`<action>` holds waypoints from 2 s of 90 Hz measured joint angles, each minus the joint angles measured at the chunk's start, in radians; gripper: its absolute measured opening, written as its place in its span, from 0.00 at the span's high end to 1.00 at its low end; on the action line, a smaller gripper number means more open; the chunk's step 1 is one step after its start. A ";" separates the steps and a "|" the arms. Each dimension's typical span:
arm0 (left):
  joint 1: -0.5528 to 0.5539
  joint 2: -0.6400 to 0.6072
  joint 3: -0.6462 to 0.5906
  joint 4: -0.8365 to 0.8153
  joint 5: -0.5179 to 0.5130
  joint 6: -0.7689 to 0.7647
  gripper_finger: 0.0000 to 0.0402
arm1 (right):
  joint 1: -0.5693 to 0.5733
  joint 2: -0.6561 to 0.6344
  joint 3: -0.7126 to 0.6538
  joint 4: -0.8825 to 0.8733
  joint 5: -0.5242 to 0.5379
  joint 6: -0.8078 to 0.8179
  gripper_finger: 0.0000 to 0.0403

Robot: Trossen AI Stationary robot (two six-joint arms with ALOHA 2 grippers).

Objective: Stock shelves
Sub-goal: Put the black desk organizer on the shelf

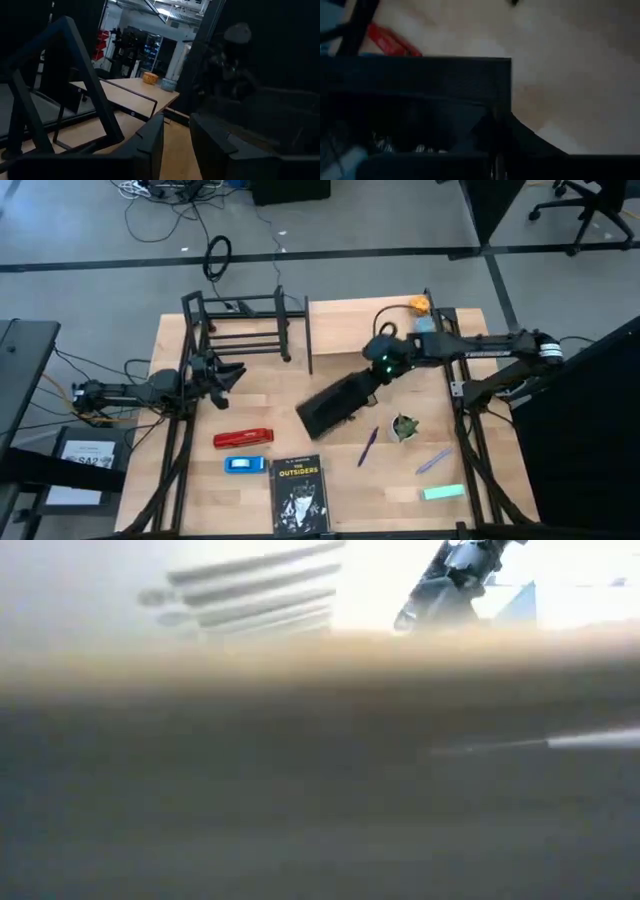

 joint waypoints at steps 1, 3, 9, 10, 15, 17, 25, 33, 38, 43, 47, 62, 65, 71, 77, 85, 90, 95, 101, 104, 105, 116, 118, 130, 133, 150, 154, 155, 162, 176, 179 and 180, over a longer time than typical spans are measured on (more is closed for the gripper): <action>0.000 0.000 0.000 0.000 0.000 0.000 0.81 | -0.006 -0.003 0.003 -0.001 0.000 -0.005 1.00; 0.000 0.000 0.000 0.000 0.000 0.000 0.81 | -0.018 -0.010 0.012 -0.005 -0.002 -0.012 1.00; 0.000 0.000 0.000 0.000 0.000 0.000 0.81 | -0.056 -0.021 0.042 -0.021 -0.003 -0.046 1.00; 0.000 0.000 0.000 0.000 0.000 0.000 0.81 | -0.063 -0.022 0.047 -0.023 -0.003 -0.052 1.00; 0.000 0.000 0.000 0.000 0.000 0.000 0.81 | -0.100 -0.025 0.077 -0.040 -0.003 -0.082 1.00; 0.000 0.000 0.000 0.000 0.000 0.000 0.81 | -0.117 -0.026 0.091 -0.050 -0.004 -0.094 1.00; 0.000 0.000 0.000 0.000 0.000 0.000 0.81 | -0.195 -0.030 0.157 -0.116 0.004 -0.140 1.00; 0.000 0.000 0.000 0.000 0.000 0.000 0.81 | -0.274 -0.030 0.205 -0.177 0.062 -0.180 1.00; 0.000 0.000 0.000 0.000 0.000 0.000 0.81 | -0.332 -0.029 0.227 -0.201 0.071 -0.190 1.00; 0.000 0.000 0.000 0.000 0.000 0.000 0.81 | -0.388 -0.029 0.243 -0.204 0.066 -0.190 1.00; 0.000 0.000 0.000 0.000 0.000 0.000 0.81 | -0.429 -0.029 0.248 -0.201 0.061 -0.183 1.00; 0.000 0.000 0.000 0.000 0.000 0.000 0.81 | -0.556 -0.008 0.246 -0.243 -0.004 -0.122 1.00; 0.000 0.000 0.000 0.001 0.000 0.000 0.81 | -0.573 -0.001 0.246 -0.258 -0.020 -0.113 1.00; 0.000 0.000 0.000 0.000 0.000 0.000 0.81 | -0.597 0.018 0.246 -0.269 -0.058 -0.101 1.00; 0.000 0.000 0.000 0.000 0.000 0.000 0.81 | -0.612 0.041 0.246 -0.267 -0.091 -0.092 1.00; 0.000 0.000 0.000 0.000 0.000 -0.001 0.81 | -0.615 0.073 0.246 -0.266 -0.100 -0.074 1.00; 0.000 0.000 0.000 0.000 0.000 -0.001 0.81 | -0.615 0.099 0.246 -0.265 -0.106 -0.065 1.00; 0.000 0.000 0.000 0.000 0.003 -0.006 0.81 | -0.615 0.126 0.246 -0.264 -0.113 -0.053 1.00; 0.000 0.000 0.000 -0.001 0.005 -0.024 0.81 | -0.615 0.151 0.245 -0.255 -0.115 -0.046 1.00; 0.000 0.000 0.000 -0.001 0.006 -0.025 0.81 | -0.616 0.160 0.246 -0.248 -0.119 -0.045 1.00; 0.000 0.000 0.000 -0.001 0.006 -0.025 0.81 | -0.617 0.163 0.246 -0.247 -0.120 -0.045 1.00; 0.000 0.000 0.000 -0.001 0.008 -0.031 0.81 | -0.626 0.182 0.246 -0.245 -0.123 -0.044 1.00; 0.000 0.000 0.000 -0.001 0.008 -0.032 0.81 | -0.628 0.183 0.246 -0.245 -0.125 -0.042 1.00; 0.000 0.000 0.000 -0.001 0.008 -0.032 0.81 | -0.638 0.183 0.246 -0.245 -0.131 -0.040 1.00; 0.000 0.000 0.000 -0.002 0.008 -0.032 0.81 | -0.638 0.183 0.246 -0.245 -0.128 -0.040 1.00; 0.000 0.000 0.000 -0.003 0.008 -0.032 0.81 | -0.636 0.183 0.246 -0.229 -0.116 -0.040 0.99; 0.000 0.000 0.000 -0.003 0.008 -0.032 0.81 | -0.636 0.183 0.246 -0.229 -0.113 -0.040 0.99; 0.000 0.000 0.000 -0.003 0.008 -0.032 0.81 | -0.636 0.183 0.246 -0.228 -0.113 -0.040 0.98; 0.000 0.000 0.000 -0.004 0.008 -0.032 0.81 | -0.636 0.183 0.246 -0.224 -0.097 -0.040 0.95; 0.000 0.000 0.000 -0.005 0.008 -0.032 0.81 | -0.636 0.182 0.246 -0.212 -0.089 -0.045 0.86; 0.000 0.000 0.000 -0.006 0.008 -0.032 0.81 | -0.636 0.182 0.246 -0.210 -0.088 -0.048 0.84; 0.000 0.000 0.000 -0.006 0.008 -0.032 0.81 | -0.636 0.182 0.246 -0.209 -0.088 -0.048 0.83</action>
